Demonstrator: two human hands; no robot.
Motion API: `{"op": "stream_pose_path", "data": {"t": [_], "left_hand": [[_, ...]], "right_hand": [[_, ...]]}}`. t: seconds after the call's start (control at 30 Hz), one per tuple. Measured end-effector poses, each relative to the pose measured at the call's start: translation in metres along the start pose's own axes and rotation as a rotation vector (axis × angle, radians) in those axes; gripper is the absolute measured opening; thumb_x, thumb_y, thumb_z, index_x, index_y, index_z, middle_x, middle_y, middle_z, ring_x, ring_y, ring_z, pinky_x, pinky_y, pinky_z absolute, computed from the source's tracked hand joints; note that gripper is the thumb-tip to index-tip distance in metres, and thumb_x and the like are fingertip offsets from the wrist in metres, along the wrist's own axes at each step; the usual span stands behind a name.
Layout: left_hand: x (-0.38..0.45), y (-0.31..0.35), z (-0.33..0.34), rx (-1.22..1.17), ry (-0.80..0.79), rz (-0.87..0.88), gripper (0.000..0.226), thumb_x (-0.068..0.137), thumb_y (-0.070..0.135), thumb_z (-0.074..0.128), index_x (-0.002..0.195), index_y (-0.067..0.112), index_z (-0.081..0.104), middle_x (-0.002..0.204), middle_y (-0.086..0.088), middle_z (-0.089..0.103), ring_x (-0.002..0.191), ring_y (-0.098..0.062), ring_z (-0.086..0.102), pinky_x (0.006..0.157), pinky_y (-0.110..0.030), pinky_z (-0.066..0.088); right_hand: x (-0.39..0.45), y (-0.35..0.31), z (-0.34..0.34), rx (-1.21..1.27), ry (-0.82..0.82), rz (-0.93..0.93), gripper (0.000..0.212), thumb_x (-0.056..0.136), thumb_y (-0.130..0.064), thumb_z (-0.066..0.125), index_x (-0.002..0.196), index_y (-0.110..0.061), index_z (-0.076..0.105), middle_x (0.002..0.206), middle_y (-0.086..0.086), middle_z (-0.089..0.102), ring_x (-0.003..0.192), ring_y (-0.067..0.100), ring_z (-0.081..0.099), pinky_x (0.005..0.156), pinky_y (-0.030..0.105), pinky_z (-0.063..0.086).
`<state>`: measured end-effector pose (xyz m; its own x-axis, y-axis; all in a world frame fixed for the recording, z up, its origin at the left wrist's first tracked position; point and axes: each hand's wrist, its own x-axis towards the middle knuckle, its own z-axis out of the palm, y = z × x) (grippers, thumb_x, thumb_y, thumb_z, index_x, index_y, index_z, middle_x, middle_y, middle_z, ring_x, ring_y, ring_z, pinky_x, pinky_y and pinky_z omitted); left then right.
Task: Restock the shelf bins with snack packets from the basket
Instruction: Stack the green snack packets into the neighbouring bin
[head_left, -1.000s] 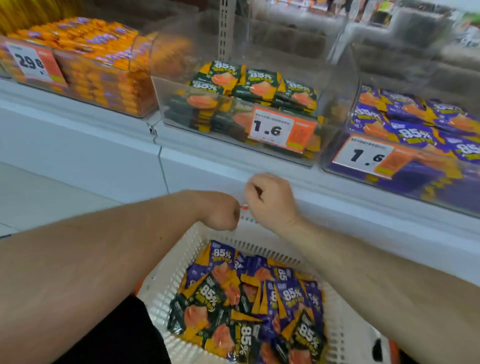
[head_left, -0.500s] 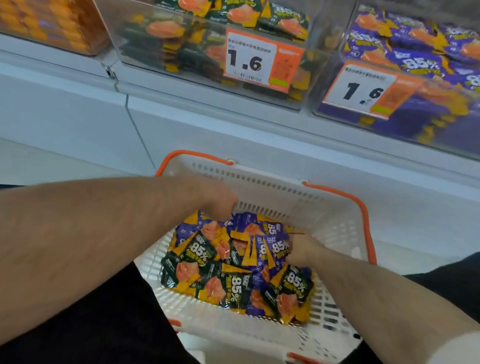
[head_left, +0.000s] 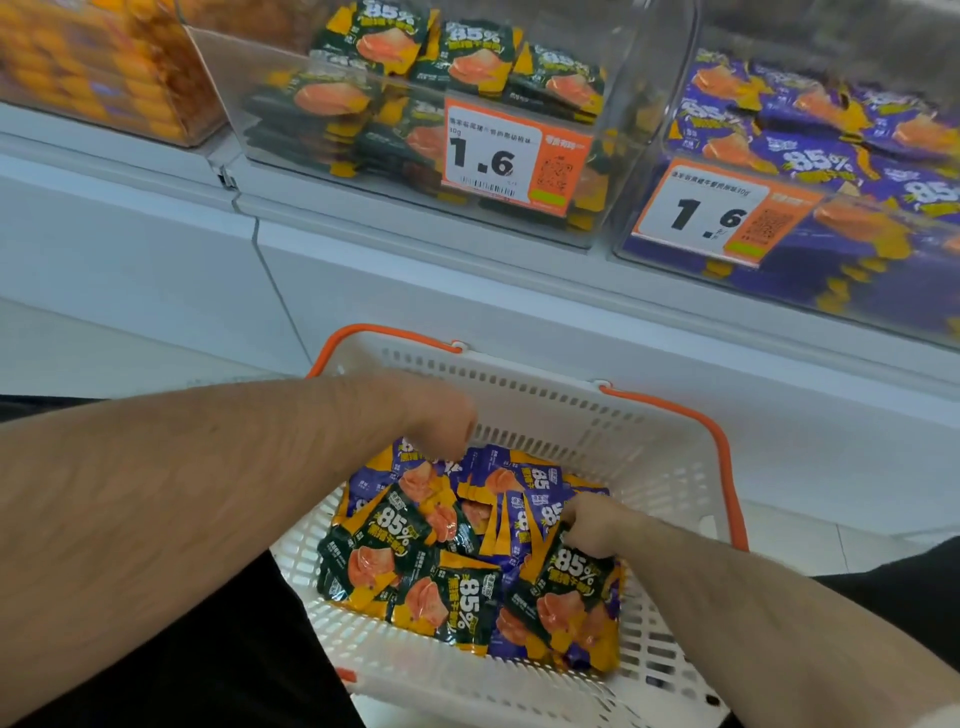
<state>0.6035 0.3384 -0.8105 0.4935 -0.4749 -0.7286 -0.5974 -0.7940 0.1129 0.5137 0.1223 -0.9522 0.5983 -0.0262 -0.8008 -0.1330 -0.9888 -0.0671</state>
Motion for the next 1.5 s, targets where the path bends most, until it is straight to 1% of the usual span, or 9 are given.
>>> {"op": "stream_pose_path", "data": {"t": [0.2, 0.37, 0.67, 0.87, 0.97, 1.1, 1.2, 1.37, 1.5], "left_hand": [[-0.011, -0.015, -0.011, -0.16, 0.104, 0.012, 0.036, 0.095, 0.032, 0.056, 0.128, 0.019, 0.056, 0.127, 0.001, 0.059, 0.097, -0.012, 0.053, 0.086, -0.027, 0.042], [-0.026, -0.031, -0.033, -0.216, 0.1, 0.005, 0.071, 0.087, 0.059, 0.058, 0.144, 0.019, 0.042, 0.144, 0.004, 0.048, 0.125, -0.02, 0.05, 0.106, -0.04, 0.04], [-0.091, -0.068, -0.071, -0.663, 0.368, 0.123, 0.005, 0.087, 0.017, 0.071, 0.088, 0.021, 0.068, 0.091, 0.0, 0.07, 0.085, -0.018, 0.066, 0.073, -0.033, 0.057], [-0.136, -0.089, -0.091, -0.885, 0.719, 0.231, 0.002, 0.09, 0.011, 0.068, 0.089, 0.012, 0.07, 0.078, 0.0, 0.073, 0.067, -0.007, 0.061, 0.062, -0.027, 0.053], [-0.142, -0.092, -0.098, -1.073, 0.9, 0.263, 0.015, 0.092, 0.005, 0.064, 0.085, 0.018, 0.066, 0.066, 0.011, 0.067, 0.059, -0.004, 0.057, 0.053, -0.018, 0.046], [-0.138, -0.087, -0.103, -1.294, 0.989, 0.367, 0.021, 0.093, 0.0, 0.059, 0.104, 0.016, 0.067, 0.093, 0.002, 0.075, 0.083, -0.011, 0.068, 0.071, -0.026, 0.053], [-0.137, -0.081, -0.109, -1.407, 1.056, 0.413, 0.02, 0.095, 0.001, 0.057, 0.105, 0.015, 0.067, 0.1, -0.004, 0.074, 0.087, -0.014, 0.069, 0.076, -0.03, 0.058], [-0.139, -0.092, -0.12, -1.625, 1.273, 0.106, 0.016, 0.1, 0.023, 0.052, 0.09, 0.014, 0.061, 0.092, -0.007, 0.07, 0.076, -0.021, 0.061, 0.066, -0.032, 0.051], [-0.135, -0.101, -0.117, -1.703, 1.256, -0.042, 0.017, 0.1, 0.024, 0.05, 0.098, 0.011, 0.059, 0.083, -0.004, 0.066, 0.073, -0.019, 0.055, 0.066, -0.031, 0.044]], "right_hand": [[-0.038, -0.034, -0.095, 0.018, 0.188, -0.211, 0.028, 0.1, -0.021, 0.049, 0.125, -0.021, 0.061, 0.126, -0.001, 0.062, 0.109, 0.019, 0.056, 0.089, 0.03, 0.046], [-0.084, -0.077, -0.164, 0.013, 0.376, -0.433, 0.015, 0.101, -0.018, 0.048, 0.111, -0.021, 0.059, 0.101, -0.002, 0.058, 0.091, 0.018, 0.052, 0.069, 0.029, 0.039], [-0.146, -0.136, -0.222, 0.313, 0.725, -0.712, 0.019, 0.099, -0.012, 0.05, 0.089, -0.028, 0.046, 0.083, -0.002, 0.051, 0.076, 0.016, 0.047, 0.067, 0.03, 0.037], [-0.166, -0.136, -0.221, 0.59, 1.684, -0.798, 0.024, 0.078, -0.007, 0.061, 0.082, -0.024, 0.046, 0.087, -0.008, 0.039, 0.078, 0.01, 0.042, 0.07, 0.015, 0.035], [-0.168, -0.14, -0.223, 0.67, 1.604, -0.829, 0.029, 0.076, -0.017, 0.064, 0.083, -0.039, 0.046, 0.093, -0.019, 0.041, 0.081, 0.018, 0.051, 0.071, 0.026, 0.043], [-0.173, -0.156, -0.236, 0.73, 1.353, -0.82, 0.039, 0.078, -0.011, 0.072, 0.082, -0.044, 0.052, 0.097, -0.016, 0.054, 0.071, 0.016, 0.058, 0.065, 0.019, 0.048], [-0.175, -0.169, -0.259, 0.827, 1.189, -0.787, 0.038, 0.081, 0.0, 0.068, 0.076, -0.037, 0.061, 0.087, -0.024, 0.064, 0.086, 0.012, 0.066, 0.082, 0.033, 0.056], [-0.179, -0.174, -0.311, 1.144, 1.034, -0.642, 0.018, 0.089, 0.002, 0.064, 0.093, -0.015, 0.063, 0.09, 0.0, 0.064, 0.061, 0.003, 0.064, 0.053, 0.017, 0.05], [-0.144, -0.168, -0.343, 1.024, 0.934, -0.367, 0.009, 0.082, -0.011, 0.063, 0.088, -0.016, 0.068, 0.093, 0.007, 0.071, 0.086, 0.024, 0.069, 0.077, 0.036, 0.058]]}}
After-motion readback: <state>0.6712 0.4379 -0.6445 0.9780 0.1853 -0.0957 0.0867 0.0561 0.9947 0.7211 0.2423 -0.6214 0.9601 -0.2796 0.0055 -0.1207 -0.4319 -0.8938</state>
